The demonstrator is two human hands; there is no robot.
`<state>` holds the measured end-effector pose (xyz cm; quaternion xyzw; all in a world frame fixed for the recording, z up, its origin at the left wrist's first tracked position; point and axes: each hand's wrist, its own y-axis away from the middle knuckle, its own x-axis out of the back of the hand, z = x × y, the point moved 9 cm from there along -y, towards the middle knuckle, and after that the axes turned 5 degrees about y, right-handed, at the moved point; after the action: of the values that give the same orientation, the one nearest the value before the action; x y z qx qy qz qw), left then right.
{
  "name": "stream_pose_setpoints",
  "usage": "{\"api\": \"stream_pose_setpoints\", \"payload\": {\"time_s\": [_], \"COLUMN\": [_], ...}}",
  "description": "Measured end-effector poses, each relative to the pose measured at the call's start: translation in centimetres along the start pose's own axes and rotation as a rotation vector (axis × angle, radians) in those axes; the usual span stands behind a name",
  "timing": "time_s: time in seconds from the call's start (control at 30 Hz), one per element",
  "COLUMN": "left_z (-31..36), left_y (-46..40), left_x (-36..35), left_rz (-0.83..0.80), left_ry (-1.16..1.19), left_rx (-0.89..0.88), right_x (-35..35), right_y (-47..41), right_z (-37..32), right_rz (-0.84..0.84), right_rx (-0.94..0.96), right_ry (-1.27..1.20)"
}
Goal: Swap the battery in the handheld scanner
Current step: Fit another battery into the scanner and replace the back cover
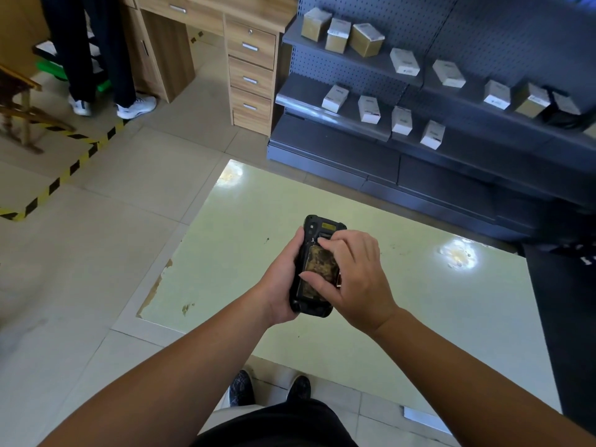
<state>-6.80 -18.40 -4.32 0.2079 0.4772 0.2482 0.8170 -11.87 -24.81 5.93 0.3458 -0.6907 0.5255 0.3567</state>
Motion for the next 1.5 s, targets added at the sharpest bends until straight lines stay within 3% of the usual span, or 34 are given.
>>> {"api": "stream_pose_setpoints", "payload": {"time_s": [0.13,0.27,0.33,0.47,0.7,1.0,1.27,1.5], "left_z": [0.1,0.0,0.1,0.4,1.3,1.0,0.9,1.2], "left_y": [0.4,0.9,1.1,1.5,1.7,1.8,1.9,1.7], "left_x": [-0.5,-0.9,-0.8,-0.9,-1.0,-0.3,0.8,2.1], "left_rz": [-0.038,-0.078,-0.089,-0.100,-0.040,-0.009,0.125,0.284], "left_ry": [-0.029,-0.075,-0.087,-0.065,-0.090,-0.086,-0.103,-0.174], "left_rx": [0.002,-0.002,-0.005,-0.027,-0.114,-0.133,-0.233,-0.244], "right_x": [0.0,-0.4,-1.3,-4.3,-4.5,-5.3,-5.6,-5.5], "right_y": [0.3,0.8,1.3,3.1,3.0,3.9,4.4,4.3], "right_z": [0.1,1.0,1.9,2.2,2.1,1.4,2.2,3.4], "right_rz": [-0.001,-0.043,-0.097,-0.240,-0.126,-0.118,-0.161,-0.103], "right_rx": [-0.037,-0.265,-0.450,-0.857,-0.984,-1.105,-1.138,-1.169], "right_ry": [0.017,-0.101,-0.259,-0.842,-1.161,-1.256,-1.172,-0.926]}}
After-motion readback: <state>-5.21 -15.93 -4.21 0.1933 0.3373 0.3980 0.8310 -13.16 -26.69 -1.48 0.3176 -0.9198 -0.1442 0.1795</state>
